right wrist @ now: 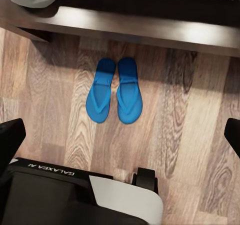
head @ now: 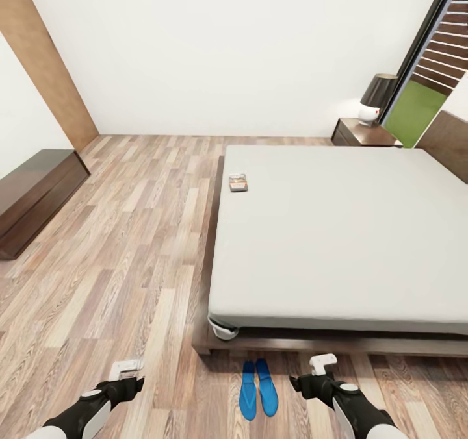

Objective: In the bedroom, move the book from the bed onto either nightstand, and place the two sandals side by side next to the bed.

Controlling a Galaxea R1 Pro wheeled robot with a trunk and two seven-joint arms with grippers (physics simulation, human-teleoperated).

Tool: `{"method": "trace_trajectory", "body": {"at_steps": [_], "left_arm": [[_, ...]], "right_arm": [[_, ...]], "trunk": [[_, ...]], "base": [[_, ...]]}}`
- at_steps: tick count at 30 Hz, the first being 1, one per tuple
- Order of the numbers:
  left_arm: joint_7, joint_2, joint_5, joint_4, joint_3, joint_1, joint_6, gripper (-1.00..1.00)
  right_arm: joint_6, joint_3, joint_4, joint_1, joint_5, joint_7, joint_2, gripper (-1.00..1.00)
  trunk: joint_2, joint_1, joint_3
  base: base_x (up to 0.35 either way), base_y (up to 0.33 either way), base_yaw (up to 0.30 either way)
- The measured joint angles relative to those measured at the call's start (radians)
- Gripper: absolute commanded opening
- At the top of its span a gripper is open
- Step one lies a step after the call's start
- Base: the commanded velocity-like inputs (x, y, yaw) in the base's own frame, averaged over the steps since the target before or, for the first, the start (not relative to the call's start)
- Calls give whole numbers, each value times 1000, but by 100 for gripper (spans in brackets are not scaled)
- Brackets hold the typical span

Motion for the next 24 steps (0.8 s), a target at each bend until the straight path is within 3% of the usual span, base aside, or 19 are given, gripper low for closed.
{"method": "trace_trajectory", "body": {"at_steps": [9, 15, 24], "left_arm": [[-1, 0, -2, 46, 3, 16, -50, 100], [4, 0, -2, 57, 4, 23, -58, 100], [7, -2, -1, 61, 5, 28, -66, 100]], "right_arm": [[-1, -30, 2, 30, 0, -1, -5, 100], [-2, -95, 1, 59, 3, -1, -9, 100], [-2, -116, 2, 87, 2, -2, -16, 100]], "trunk": [[0, 0, 15], [0, 0, 25], [0, 0, 40]], "base": [[0, 0, 0], [0, 0, 0], [0, 0, 0]]}}
